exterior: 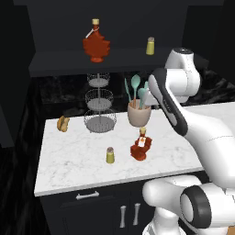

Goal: Put the shaker and condiment bottle from the counter next to their counterparts in the cabinet.

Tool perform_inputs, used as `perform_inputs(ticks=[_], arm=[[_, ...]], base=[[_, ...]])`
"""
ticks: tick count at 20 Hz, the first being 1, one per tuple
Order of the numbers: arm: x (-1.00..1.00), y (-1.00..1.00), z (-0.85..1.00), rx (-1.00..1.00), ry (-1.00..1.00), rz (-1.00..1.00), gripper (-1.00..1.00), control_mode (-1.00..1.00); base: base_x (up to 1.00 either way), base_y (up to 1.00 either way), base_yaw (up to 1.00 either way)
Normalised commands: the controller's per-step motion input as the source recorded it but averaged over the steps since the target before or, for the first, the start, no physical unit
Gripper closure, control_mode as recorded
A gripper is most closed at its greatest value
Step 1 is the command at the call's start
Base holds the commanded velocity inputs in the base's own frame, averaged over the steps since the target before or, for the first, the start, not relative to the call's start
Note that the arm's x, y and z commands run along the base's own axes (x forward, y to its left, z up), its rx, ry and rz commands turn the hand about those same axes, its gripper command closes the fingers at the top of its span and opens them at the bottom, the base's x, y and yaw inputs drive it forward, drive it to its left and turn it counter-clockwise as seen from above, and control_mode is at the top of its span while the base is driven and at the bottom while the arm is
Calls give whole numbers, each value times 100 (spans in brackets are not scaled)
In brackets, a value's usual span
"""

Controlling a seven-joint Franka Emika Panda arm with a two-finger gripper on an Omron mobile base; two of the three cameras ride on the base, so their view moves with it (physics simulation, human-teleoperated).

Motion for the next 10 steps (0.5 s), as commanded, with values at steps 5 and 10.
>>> perform_inputs(ticks=[5,10], arm=[[-24,5,-2,-8,-10,0,-100,-100],[-33,33,-8,-16,-10,2,-100,-100]], base=[[0,0,0],[0,0,0]])
